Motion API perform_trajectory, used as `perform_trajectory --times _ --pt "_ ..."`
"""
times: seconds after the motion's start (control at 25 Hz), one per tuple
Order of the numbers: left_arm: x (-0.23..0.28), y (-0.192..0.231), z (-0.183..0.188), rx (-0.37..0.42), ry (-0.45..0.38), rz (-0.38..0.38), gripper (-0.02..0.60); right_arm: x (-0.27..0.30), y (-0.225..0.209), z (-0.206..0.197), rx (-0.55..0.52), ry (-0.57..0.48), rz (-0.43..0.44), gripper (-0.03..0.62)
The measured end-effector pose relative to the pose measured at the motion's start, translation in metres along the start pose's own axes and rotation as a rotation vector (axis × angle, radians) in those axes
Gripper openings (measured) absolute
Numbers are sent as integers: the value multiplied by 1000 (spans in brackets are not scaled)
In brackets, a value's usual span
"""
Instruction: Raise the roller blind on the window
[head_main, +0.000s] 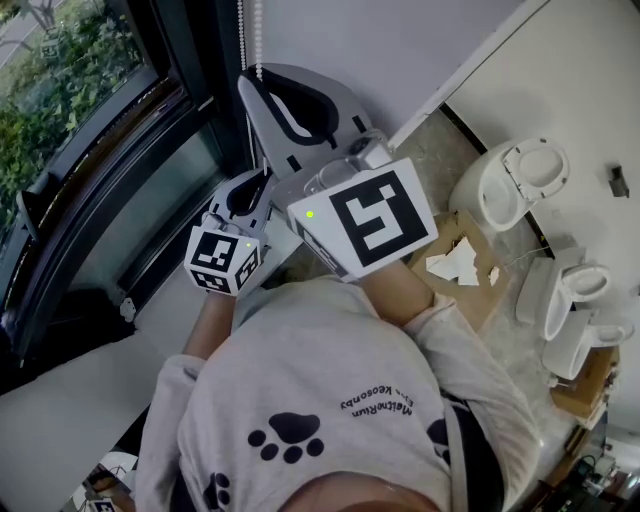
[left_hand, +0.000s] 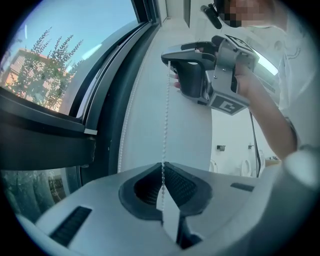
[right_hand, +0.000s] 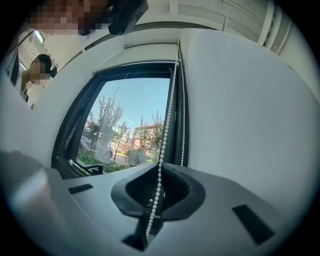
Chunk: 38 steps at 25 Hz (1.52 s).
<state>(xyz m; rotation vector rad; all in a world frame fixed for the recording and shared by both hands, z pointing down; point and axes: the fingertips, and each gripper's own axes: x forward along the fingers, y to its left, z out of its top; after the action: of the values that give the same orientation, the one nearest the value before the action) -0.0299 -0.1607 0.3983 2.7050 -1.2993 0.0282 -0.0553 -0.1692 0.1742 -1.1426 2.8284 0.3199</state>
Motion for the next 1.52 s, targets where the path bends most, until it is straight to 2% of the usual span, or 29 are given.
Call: perform_trajectory --times 0.16,0.56,0.96,1.12,1.52 --pt "2 0 -10 9 11 -10 21 -1 0 -10 11 14 -4 21" --pt "-1 10 -73 20 43 0 21 -7 6 -76 46 108 -33 21" --pt "-4 14 -127 -9 150 -2 21 -13 12 -132 75 186 -54 21" --pt "-6 16 -147 -43 189 0 21 -16 15 -152 75 223 -58 21" --pt "-17 11 -192 -99 317 -35 23 -25 19 -198 96 293 -65 21"
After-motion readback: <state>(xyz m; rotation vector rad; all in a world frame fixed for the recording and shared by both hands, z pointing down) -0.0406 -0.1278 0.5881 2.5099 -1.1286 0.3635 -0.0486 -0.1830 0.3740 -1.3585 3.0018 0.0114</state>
